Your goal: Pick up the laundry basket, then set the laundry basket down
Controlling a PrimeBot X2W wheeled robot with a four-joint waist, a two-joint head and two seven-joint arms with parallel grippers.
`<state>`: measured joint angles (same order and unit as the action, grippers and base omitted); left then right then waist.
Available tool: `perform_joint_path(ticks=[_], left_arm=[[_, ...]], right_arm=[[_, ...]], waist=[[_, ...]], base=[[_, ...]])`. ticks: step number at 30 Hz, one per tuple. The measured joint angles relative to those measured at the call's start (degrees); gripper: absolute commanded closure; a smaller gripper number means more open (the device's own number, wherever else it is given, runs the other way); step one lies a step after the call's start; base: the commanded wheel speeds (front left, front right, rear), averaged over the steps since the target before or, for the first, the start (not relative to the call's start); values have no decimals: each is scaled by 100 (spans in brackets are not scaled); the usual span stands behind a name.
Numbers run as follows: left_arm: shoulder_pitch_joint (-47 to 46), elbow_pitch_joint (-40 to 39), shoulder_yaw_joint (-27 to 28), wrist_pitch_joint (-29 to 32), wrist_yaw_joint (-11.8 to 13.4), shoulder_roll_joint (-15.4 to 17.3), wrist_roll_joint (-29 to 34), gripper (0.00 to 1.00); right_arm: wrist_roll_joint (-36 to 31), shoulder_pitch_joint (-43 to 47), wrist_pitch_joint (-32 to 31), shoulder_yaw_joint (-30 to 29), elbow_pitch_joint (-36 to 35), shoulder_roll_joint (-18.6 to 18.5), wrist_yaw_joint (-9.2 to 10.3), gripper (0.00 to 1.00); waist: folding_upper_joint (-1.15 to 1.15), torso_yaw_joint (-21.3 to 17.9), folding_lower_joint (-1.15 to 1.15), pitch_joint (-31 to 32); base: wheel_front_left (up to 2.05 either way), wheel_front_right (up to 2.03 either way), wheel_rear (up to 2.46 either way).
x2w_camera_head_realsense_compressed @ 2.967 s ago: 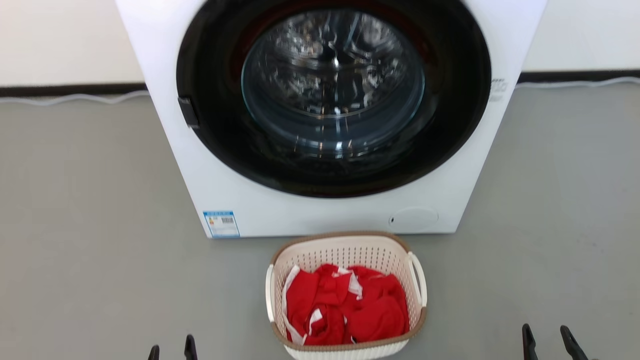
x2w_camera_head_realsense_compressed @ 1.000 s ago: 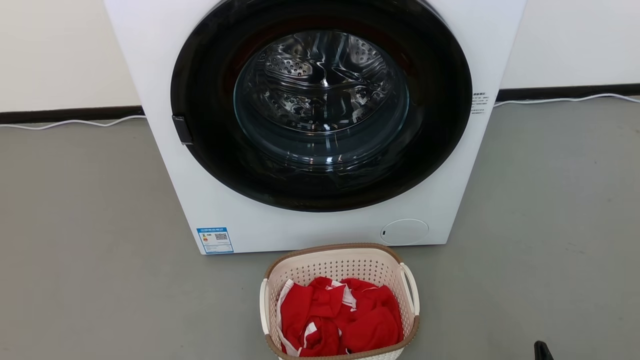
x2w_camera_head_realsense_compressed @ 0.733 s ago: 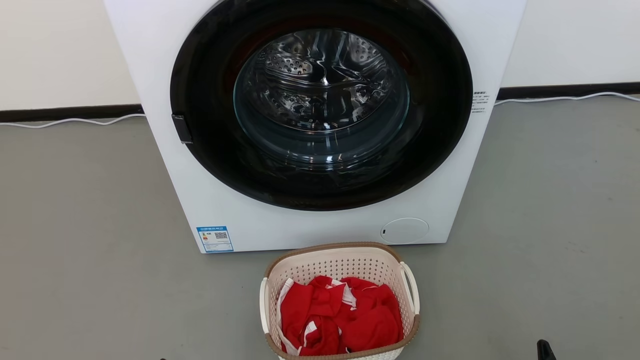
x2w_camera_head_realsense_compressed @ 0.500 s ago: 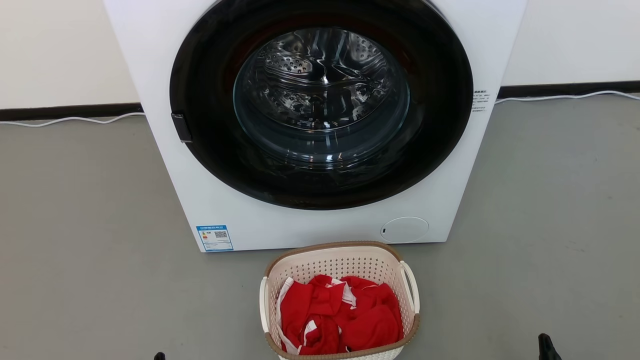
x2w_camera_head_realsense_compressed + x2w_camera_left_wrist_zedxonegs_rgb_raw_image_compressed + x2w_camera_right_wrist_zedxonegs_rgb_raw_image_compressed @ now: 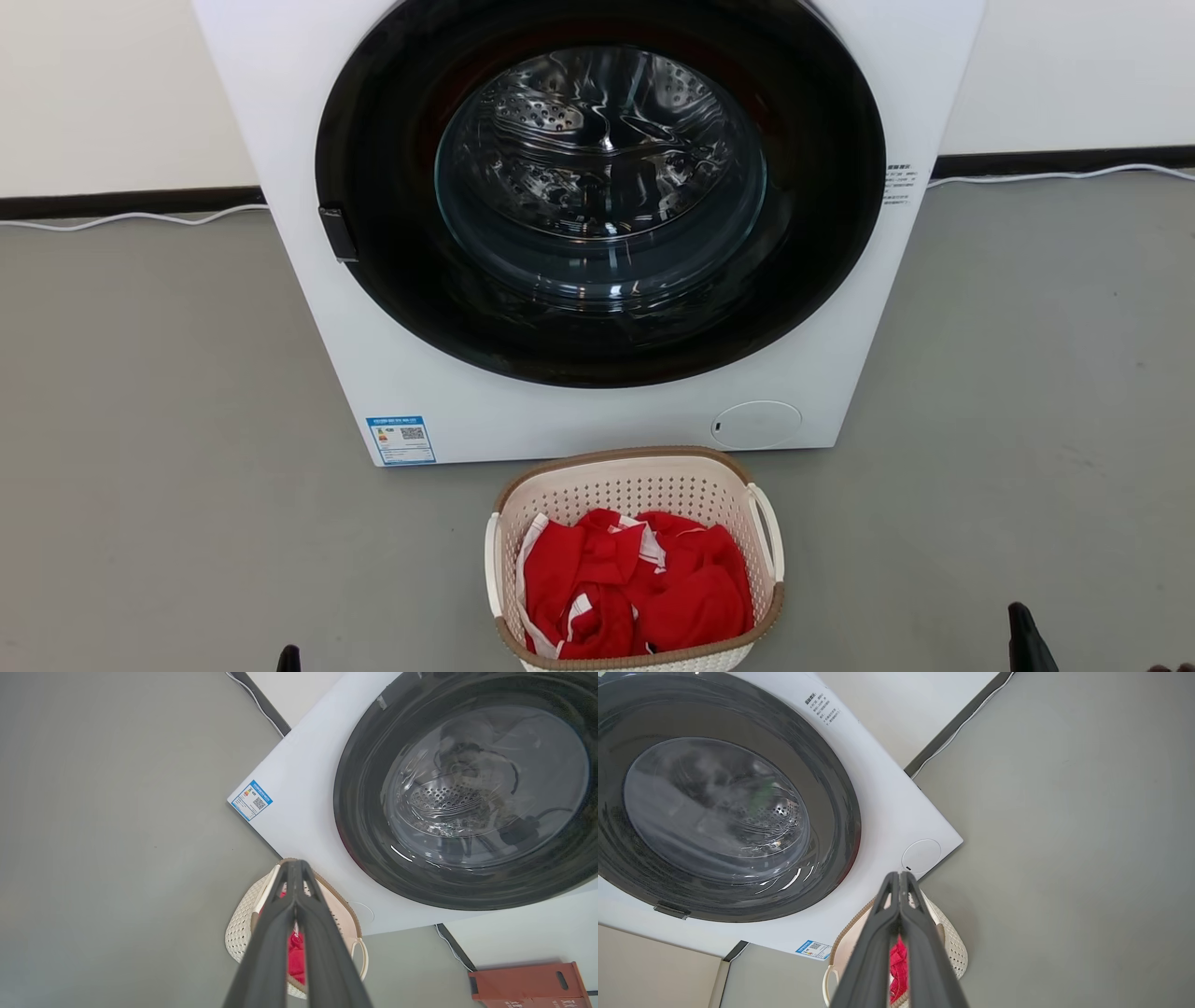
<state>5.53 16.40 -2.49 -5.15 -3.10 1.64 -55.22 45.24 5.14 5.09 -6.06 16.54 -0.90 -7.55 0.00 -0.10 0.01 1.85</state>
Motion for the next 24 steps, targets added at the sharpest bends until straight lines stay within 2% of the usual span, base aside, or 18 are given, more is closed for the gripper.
perform_joint_path(ticks=[24], left_arm=[[-328,-27,256,411,-146,14,-1325,100]], right_arm=[[1660,-300,-410,-51,-35,-25,9,100]], waist=[[0,3,-1,-73]], base=[[0,0,0]])
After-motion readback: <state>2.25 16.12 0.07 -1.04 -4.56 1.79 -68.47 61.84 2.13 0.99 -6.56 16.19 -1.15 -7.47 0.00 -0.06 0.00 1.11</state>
